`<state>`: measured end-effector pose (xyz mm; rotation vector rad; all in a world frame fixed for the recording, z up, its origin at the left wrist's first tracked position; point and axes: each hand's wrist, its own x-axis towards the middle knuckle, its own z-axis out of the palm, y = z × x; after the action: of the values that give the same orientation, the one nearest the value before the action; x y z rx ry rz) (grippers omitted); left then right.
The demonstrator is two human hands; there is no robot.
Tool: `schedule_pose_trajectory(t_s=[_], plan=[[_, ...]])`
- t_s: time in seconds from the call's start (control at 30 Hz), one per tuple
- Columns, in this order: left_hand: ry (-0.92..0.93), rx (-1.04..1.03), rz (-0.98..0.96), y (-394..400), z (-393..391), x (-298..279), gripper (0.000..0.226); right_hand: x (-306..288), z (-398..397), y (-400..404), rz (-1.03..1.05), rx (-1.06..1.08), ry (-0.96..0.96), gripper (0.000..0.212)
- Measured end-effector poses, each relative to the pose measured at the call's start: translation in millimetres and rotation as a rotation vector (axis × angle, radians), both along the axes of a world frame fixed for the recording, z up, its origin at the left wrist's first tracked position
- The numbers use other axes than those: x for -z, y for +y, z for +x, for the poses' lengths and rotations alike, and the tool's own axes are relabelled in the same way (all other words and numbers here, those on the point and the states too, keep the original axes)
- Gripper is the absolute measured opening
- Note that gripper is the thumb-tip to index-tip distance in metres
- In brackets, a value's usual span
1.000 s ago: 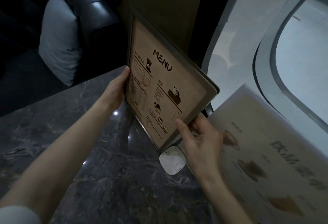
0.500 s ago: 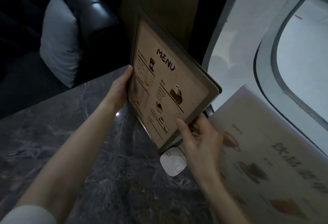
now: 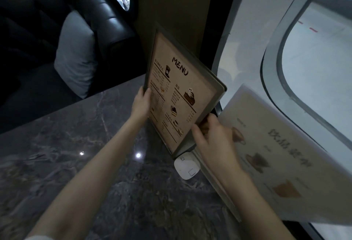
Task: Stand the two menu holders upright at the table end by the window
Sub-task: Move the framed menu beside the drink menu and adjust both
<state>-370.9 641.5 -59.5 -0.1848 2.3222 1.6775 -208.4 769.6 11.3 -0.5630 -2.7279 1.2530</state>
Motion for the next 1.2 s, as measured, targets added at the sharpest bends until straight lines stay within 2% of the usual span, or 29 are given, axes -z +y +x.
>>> schedule_pose_trajectory(t_s=[0.1,0.2,0.3,0.4,0.5,0.57,0.67,0.77,0.9,1.07,1.2], plan=[[0.018,-0.007,-0.063,3,20,-8,0.044,-16,4,7,0.205,-0.046,-0.036,0.025],[-0.008,-0.044,-0.060,4,37,-17,0.040,-46,5,10,0.264,-0.104,-0.060,0.027],[0.072,-0.067,-0.066,1,54,-26,0.033,-84,2,10,0.295,-0.165,0.051,0.025],[0.188,-0.053,-0.070,-3,76,-25,0.032,-119,-12,8,0.240,-0.205,0.264,0.020],[-0.023,-0.022,0.024,-2,96,-7,0.045,-130,-41,8,0.315,-0.223,0.352,0.027],[-0.188,-0.008,0.067,0,109,7,0.049,-124,-64,7,0.447,-0.292,0.264,0.032],[-0.380,-0.045,0.153,1,123,14,0.050,-113,-86,8,0.646,-0.412,0.030,0.036],[-0.458,-0.024,0.242,-1,125,19,0.052,-115,-95,10,0.551,-0.427,-0.088,0.034],[-0.486,-0.026,0.292,-3,118,19,0.053,-122,-101,12,0.367,-0.434,-0.133,0.033],[-0.522,-0.037,0.352,-3,113,24,0.047,-130,-96,20,0.237,-0.520,-0.224,0.052],[-0.537,-0.059,0.456,-4,106,30,0.026,-135,-94,27,0.228,-0.557,-0.210,0.049]])
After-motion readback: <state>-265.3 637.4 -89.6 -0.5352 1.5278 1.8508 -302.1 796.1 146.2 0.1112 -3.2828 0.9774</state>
